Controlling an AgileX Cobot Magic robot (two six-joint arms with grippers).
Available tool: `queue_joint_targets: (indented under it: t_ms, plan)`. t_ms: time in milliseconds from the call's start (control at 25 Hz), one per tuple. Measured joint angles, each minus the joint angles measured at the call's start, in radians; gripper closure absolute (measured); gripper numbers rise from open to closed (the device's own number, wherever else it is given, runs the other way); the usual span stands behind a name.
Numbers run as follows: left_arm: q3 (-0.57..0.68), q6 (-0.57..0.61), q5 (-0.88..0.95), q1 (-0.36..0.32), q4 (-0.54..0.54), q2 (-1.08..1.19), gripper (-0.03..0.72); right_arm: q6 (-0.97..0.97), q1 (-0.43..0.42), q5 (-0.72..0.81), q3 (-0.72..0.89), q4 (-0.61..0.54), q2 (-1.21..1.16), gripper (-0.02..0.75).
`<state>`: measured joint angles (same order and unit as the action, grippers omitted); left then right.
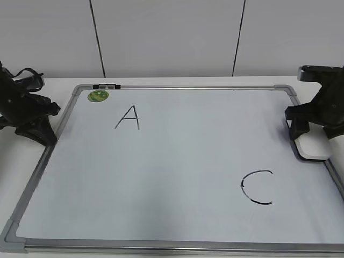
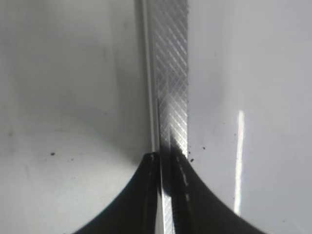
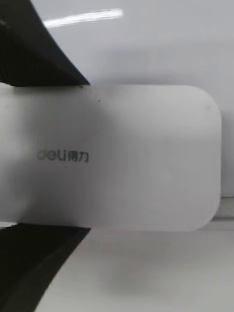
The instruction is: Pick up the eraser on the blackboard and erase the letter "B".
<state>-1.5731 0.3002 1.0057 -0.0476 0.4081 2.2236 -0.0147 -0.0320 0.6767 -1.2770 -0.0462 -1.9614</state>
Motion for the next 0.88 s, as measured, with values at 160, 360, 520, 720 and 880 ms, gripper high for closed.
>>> queue_joint_targets:
  t_ms: [160, 360, 520, 720, 880]
  plan:
    - [0.0, 0.0, 0.0, 0.0, 0.0, 0.0, 0.653, 0.0, 0.0, -0.002, -0.009, 0.0, -0.01, 0.179]
    - [0.0, 0.0, 0.0, 0.0, 0.0, 0.0, 0.654, 0.0, 0.0, -0.006, -0.015, -0.002, -0.022, 0.137]
    - [0.0, 0.0, 0.0, 0.0, 0.0, 0.0, 0.653, 0.0, 0.0, 0.027, -0.038, 0.007, -0.023, 0.134]
    - [-0.001, 0.0, 0.0, 0.0, 0.0, 0.0, 0.645, 0.0, 0.0, 0.16, -0.133, 0.046, -0.012, 0.131]
    - [-0.026, 0.0, 0.023, 0.0, -0.008, 0.006, 0.595, -0.012, 0.0, 0.233, -0.194, 0.065, 0.015, 0.131]
